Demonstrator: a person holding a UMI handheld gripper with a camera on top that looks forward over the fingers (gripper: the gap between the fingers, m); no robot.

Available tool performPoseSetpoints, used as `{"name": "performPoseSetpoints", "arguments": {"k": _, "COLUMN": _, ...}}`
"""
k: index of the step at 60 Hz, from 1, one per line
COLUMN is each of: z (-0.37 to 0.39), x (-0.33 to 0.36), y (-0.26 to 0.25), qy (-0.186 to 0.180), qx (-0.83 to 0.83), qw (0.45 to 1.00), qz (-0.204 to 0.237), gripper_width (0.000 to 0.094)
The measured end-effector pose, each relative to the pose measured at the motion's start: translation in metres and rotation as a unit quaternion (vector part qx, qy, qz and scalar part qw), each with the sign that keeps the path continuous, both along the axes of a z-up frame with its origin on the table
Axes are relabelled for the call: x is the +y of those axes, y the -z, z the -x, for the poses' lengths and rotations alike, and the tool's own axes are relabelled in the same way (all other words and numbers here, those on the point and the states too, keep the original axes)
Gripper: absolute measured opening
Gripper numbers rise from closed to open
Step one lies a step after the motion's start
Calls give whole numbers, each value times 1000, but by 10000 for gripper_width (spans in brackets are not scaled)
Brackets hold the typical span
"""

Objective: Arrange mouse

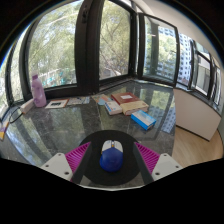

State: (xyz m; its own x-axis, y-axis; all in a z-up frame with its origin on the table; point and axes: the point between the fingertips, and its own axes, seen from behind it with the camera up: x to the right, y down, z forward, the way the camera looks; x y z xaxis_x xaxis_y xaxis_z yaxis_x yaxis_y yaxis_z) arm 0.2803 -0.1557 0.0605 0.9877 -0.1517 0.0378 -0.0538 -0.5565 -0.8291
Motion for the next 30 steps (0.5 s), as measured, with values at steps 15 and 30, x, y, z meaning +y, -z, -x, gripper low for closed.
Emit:
{"name": "performPoseSetpoints", "arguments": {"k": 15, "z": 15, "x": -86, "y": -84, "qy": -3, "qx": -38, "qw": 998, "qz": -46, "gripper_width": 857}}
{"name": "performPoseSetpoints", "arguments": {"k": 30, "z": 33, "x": -157, "y": -118, "qy": -8, "qx": -47, "qw": 997, "qz": -60, "gripper_width": 852}}
